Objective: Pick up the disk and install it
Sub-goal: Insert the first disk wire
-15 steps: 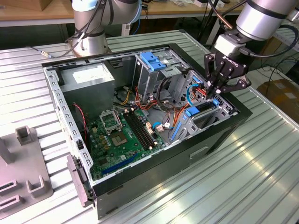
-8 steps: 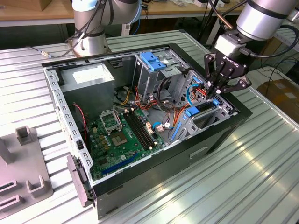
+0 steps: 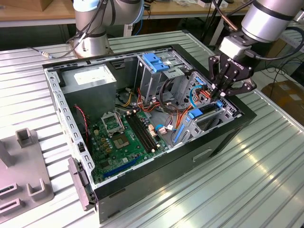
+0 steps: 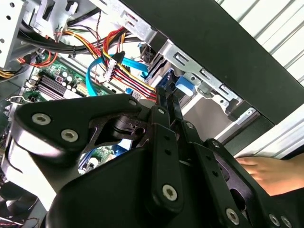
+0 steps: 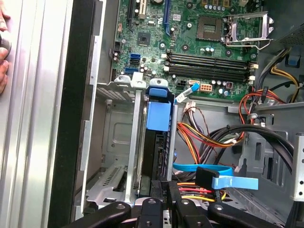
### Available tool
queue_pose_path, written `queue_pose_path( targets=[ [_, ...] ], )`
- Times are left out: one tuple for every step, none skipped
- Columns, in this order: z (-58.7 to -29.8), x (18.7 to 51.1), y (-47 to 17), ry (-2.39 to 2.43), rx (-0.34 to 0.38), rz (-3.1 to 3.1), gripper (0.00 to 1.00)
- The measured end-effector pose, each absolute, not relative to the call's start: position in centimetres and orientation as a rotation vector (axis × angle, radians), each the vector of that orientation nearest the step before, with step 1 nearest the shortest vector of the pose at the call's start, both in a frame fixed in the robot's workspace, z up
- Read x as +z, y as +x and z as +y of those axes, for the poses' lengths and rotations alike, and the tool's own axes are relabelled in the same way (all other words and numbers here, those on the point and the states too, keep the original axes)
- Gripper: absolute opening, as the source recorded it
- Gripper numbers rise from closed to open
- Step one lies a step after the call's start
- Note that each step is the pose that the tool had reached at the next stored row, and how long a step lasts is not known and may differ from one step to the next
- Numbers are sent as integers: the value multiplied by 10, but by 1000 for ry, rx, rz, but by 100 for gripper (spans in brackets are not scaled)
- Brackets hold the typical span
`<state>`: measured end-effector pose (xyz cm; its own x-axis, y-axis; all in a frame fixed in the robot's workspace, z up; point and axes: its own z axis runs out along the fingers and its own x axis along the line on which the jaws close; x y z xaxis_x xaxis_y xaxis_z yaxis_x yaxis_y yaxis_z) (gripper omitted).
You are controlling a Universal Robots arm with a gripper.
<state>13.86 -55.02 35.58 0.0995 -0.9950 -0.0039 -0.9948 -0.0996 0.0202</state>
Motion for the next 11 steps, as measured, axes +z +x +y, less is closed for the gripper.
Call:
queue_pose_path(
  targets=[
    [-550,355,138,2320,-26,-2100,17],
    [-551,355,136,2319,-26,-2101,17],
    [-551,354,136,2316,-26,-2104,17],
    [-551,353,136,2311,-26,-2109,17],
    [-551,353,136,2304,-26,-2118,17],
    [-551,352,136,2299,-26,-2123,17],
    [-551,352,136,2295,-26,-2128,17],
    [-551,351,136,2289,-26,-2134,17],
    [-551,351,135,2287,-26,-2137,17],
    [-551,351,134,2286,-26,-2138,17],
    [-551,351,134,2286,-26,-2137,17]
  ],
)
